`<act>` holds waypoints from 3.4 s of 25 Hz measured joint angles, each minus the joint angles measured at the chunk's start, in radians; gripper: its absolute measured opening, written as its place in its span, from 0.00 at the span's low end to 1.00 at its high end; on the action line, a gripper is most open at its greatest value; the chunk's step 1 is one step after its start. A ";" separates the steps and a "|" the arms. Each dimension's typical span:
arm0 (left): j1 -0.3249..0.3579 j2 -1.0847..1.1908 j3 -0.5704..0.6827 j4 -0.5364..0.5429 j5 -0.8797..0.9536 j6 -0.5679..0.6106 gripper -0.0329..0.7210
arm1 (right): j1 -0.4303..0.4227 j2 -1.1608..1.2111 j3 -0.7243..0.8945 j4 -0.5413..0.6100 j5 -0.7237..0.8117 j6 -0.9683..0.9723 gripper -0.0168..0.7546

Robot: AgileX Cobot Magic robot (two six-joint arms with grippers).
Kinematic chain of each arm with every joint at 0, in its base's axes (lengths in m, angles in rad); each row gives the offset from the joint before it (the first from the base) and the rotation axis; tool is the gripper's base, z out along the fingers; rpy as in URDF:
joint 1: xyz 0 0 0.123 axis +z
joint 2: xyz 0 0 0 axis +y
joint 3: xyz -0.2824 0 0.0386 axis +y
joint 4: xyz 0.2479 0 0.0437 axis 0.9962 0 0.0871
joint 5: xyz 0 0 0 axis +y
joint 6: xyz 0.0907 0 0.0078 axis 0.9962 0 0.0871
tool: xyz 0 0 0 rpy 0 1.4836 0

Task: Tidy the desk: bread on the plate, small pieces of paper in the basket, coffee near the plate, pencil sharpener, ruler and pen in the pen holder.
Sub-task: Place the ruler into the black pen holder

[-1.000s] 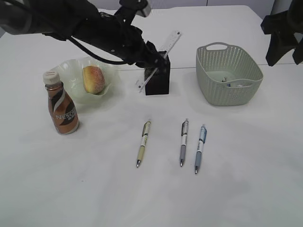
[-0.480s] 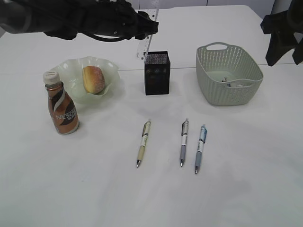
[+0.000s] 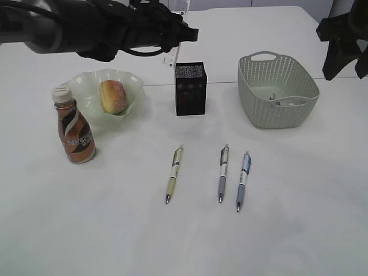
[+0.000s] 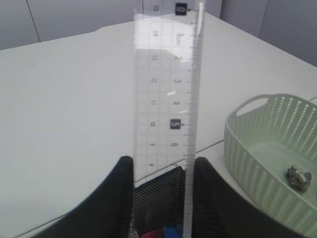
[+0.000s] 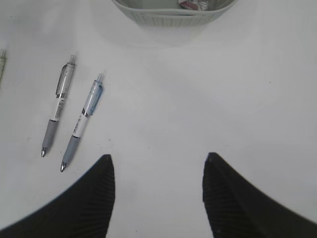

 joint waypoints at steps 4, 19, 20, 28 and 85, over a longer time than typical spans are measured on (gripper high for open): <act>-0.027 0.029 -0.017 0.027 -0.021 0.000 0.37 | 0.000 0.000 0.000 0.000 -0.002 0.000 0.60; -0.042 0.191 -0.253 0.039 -0.034 0.000 0.37 | 0.000 0.000 0.000 0.000 -0.034 0.000 0.60; -0.041 0.199 -0.262 0.039 -0.036 0.000 0.37 | 0.000 0.000 0.000 0.000 -0.036 0.000 0.60; -0.042 0.219 -0.277 0.039 -0.047 0.000 0.37 | 0.000 0.000 0.000 0.000 -0.063 0.000 0.60; -0.068 0.240 -0.286 0.107 -0.175 -0.112 0.37 | 0.000 0.000 0.000 -0.006 -0.166 0.000 0.60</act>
